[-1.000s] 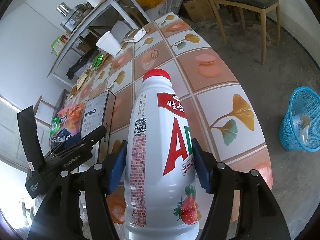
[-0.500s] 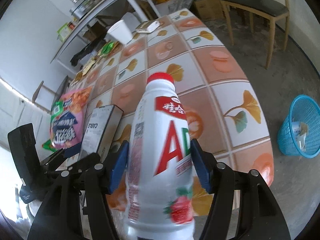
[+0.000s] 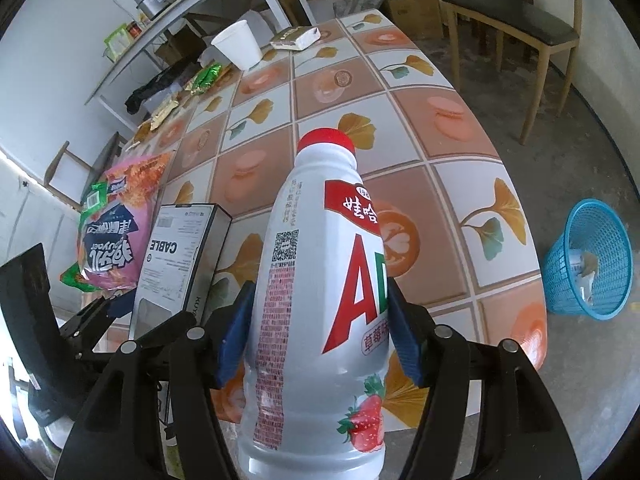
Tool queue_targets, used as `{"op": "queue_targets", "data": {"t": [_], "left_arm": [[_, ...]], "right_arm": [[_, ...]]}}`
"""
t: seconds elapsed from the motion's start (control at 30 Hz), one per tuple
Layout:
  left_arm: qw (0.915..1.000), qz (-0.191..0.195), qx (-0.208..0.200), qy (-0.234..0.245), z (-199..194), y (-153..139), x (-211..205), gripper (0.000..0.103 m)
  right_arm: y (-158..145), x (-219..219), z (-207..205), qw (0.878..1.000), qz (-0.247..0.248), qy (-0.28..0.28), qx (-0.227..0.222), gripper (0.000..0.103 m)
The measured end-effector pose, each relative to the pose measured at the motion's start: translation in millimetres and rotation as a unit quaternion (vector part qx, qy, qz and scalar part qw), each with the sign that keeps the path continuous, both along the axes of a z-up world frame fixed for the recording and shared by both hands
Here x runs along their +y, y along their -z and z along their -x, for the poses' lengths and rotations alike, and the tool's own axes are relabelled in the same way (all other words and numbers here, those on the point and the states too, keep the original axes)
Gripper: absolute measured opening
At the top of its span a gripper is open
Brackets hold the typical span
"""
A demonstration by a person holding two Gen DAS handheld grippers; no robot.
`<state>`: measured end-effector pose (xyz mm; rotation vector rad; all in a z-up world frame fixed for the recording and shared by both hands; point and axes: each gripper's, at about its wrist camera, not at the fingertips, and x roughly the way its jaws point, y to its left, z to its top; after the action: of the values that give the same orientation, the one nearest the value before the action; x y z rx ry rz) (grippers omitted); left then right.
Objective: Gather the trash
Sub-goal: 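Lift the white bottle with the right tool while the left tool lifts the CABLE box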
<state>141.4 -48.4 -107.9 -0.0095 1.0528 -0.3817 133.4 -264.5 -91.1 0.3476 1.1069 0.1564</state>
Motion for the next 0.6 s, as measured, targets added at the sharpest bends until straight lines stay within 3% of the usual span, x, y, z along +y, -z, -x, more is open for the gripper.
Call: {"op": "queue_targets", "data": {"t": [0.6], "left_arm": [[0.9995, -0.005, -0.03, -0.006, 10.9, 0.4, -3.2, 0.086]], "right_arm": [[7.7, 12.0, -3.7, 0.999, 0.025, -0.005, 0.025, 0.066]]}}
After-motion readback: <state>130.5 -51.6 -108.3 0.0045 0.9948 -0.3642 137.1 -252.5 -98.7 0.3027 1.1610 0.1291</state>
